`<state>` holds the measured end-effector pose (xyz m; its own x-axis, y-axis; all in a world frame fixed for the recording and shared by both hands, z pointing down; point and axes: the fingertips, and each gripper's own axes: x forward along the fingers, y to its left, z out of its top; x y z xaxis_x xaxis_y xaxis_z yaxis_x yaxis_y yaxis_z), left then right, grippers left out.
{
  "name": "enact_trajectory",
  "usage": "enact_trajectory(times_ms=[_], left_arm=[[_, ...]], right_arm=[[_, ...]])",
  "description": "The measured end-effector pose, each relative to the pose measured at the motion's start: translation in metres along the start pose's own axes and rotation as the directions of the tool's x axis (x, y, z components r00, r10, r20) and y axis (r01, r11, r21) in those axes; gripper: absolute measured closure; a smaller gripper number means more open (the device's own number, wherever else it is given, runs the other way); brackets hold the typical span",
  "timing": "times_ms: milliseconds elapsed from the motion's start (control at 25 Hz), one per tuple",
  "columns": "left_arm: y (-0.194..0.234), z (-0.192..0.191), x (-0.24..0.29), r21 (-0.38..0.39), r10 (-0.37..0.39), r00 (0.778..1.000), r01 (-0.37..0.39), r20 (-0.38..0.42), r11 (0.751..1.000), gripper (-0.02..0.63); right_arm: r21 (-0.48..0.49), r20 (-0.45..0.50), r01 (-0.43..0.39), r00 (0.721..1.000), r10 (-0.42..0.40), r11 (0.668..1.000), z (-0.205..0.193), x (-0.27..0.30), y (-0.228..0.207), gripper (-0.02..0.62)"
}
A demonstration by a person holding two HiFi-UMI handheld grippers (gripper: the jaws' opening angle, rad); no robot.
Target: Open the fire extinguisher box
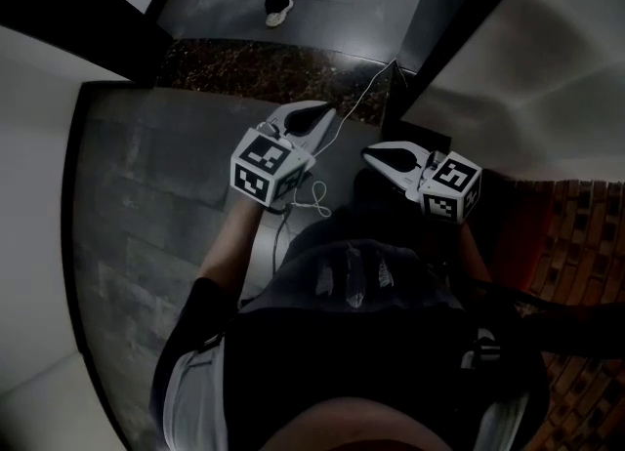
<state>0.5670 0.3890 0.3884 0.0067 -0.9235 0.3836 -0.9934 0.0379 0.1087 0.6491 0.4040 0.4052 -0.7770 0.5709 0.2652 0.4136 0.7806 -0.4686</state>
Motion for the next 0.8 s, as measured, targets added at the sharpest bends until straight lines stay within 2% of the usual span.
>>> enact_trajectory(times_ms=[320,480,640,800], left_arm=[[0.035,0.044,0.073,0.063,0.072,0.996,-0.068,-0.061,0.996,0.606],[0.056,0.046,0.085,0.056,0.124,0.988,-0.119,-0.089,0.991,0.606],[0.065,0.039,0.089,0.04,0.139,0.985,-0.136,-0.106,0.99,0.605],[0.136,0.052,0.079,0.006,0.161,0.984,-0.161,-0.074,0.987,0.605]], right_arm=[[0.007,0.047,-0.064,0.997,0.064,0.998,0.037,-0.02,-0.09,0.595],[-0.024,0.038,-0.118,0.992,0.119,0.993,0.059,-0.01,-0.105,0.595],[-0.033,0.022,-0.178,0.984,0.179,0.984,0.063,0.004,-0.105,0.595],[-0.057,-0.016,-0.215,0.977,0.215,0.975,0.093,0.064,-0.119,0.595]])
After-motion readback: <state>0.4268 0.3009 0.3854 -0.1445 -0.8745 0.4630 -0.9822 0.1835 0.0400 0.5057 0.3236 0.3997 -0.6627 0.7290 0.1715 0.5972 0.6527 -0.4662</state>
